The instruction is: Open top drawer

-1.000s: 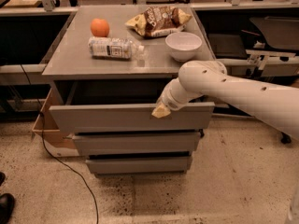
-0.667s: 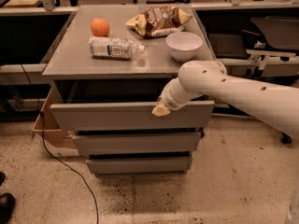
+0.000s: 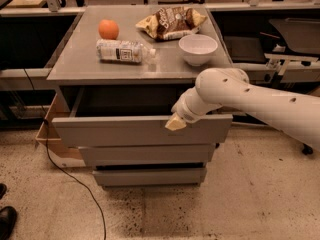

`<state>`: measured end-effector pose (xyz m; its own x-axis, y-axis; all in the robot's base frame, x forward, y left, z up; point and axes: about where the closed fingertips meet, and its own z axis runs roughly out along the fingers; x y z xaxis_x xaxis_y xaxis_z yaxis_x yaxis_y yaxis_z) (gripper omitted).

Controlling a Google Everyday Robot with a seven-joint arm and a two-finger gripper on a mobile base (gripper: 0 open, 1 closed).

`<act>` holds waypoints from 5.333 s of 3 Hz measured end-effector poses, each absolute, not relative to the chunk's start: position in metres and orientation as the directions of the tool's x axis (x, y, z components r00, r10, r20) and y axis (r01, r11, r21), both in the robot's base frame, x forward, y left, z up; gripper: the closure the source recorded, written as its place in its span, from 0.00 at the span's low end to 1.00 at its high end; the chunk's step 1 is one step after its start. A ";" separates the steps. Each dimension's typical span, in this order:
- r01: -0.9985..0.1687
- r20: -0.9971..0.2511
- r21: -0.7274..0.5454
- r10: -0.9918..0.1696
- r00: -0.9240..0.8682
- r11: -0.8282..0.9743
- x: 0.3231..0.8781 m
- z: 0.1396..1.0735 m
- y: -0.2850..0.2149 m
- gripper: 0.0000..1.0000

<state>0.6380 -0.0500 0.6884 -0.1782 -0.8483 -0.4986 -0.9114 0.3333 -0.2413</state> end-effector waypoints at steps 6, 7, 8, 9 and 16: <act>-0.914 -0.521 -0.242 -0.838 -0.161 0.326 0.614 0.754 -0.086 1.00; -0.911 -0.558 -0.232 -0.814 -0.161 0.339 0.638 0.741 -0.062 1.00; -0.907 -0.583 -0.228 -0.796 -0.164 0.355 0.659 0.731 -0.044 1.00; -0.896 -0.598 -0.232 -0.782 -0.175 0.378 0.677 0.722 -0.035 1.00; -0.942 -0.538 -0.180 -0.830 -0.147 0.283 0.616 0.693 -0.049 1.00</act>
Offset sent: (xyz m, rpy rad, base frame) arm -0.1066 -0.0544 0.0484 -0.0829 0.0771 0.0336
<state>0.6159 -0.0491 0.6927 -0.1468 -0.8298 -0.5384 -0.9419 0.2834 -0.1800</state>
